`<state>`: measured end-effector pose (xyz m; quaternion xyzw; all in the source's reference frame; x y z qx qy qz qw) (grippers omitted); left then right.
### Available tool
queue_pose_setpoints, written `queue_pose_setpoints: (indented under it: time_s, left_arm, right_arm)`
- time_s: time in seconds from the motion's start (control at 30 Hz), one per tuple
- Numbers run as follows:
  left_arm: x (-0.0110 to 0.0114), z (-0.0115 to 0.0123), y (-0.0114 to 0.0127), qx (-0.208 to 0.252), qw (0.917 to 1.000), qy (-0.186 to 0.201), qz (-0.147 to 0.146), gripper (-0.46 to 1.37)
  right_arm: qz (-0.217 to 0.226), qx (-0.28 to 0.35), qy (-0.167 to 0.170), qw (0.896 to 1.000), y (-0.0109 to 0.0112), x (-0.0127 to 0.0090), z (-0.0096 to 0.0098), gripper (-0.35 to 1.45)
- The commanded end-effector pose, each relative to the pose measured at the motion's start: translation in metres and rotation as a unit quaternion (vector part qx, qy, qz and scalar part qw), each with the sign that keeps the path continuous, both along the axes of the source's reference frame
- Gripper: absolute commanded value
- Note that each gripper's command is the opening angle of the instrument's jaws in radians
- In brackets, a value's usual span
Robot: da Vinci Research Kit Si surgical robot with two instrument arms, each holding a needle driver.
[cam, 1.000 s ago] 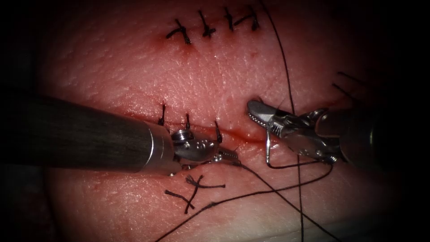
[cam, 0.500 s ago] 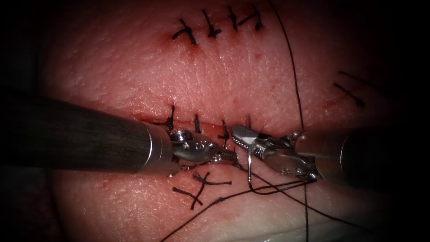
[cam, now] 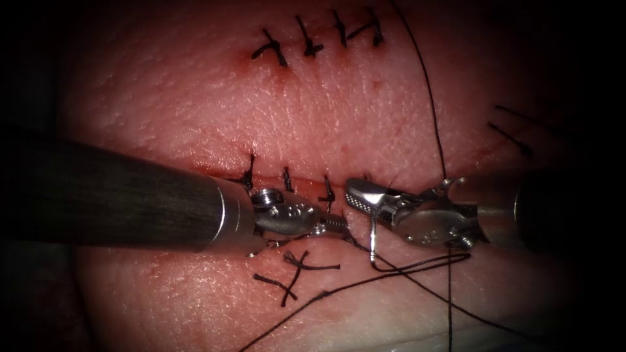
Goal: Wound Closure
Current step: Insert needle into the flesh atop the incision using the right needle driver
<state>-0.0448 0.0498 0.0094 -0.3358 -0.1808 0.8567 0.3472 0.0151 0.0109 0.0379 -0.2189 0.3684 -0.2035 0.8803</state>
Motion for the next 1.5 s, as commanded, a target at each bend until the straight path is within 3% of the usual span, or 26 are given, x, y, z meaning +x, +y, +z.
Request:
queue_pose_setpoints:
  time_s: [0.03,0.33,0.6,0.9,1.17,1.4,1.5]
  left_arm:
    - [0.0000,-0.0002,0.0002,-0.011,0.9999,0.000,-0.007,0.02]
    - [-0.0004,-0.0006,0.0017,-0.038,0.9989,0.001,-0.027,-0.01]
    - [-0.0010,0.0005,0.0016,-0.041,0.9987,0.003,-0.029,-0.30]
    - [-0.0016,0.0030,-0.0014,-0.026,0.9997,0.004,-0.004,-0.35]
    - [-0.0010,0.0046,-0.0032,-0.008,0.9999,0.006,-0.004,-0.31]
    - [-0.0006,0.0045,-0.0029,-0.003,1.0000,0.002,-0.003,-0.22]
    - [-0.0006,0.0044,-0.0029,-0.002,1.0000,0.002,-0.003,-0.19]
  right_arm:
    - [-0.001,0.004,0.001,1.000,0.0004,0.0000,-0.0005,-0.35]
    - [0.006,-0.004,0.014,1.000,0.0031,0.0002,-0.0042,-0.35]
    - [0.016,0.000,0.026,1.000,0.0051,0.0002,-0.0061,-0.35]
    - [0.023,0.016,0.034,0.999,0.0081,0.0004,-0.0079,-0.35]
    - [0.036,0.042,0.041,0.998,0.0106,0.0005,-0.0089,-0.35]
    - [0.082,0.137,0.053,0.986,0.0118,0.0009,-0.0089,-0.35]
    - [0.116,0.194,0.062,0.972,0.0125,0.0009,-0.0086,-0.35]
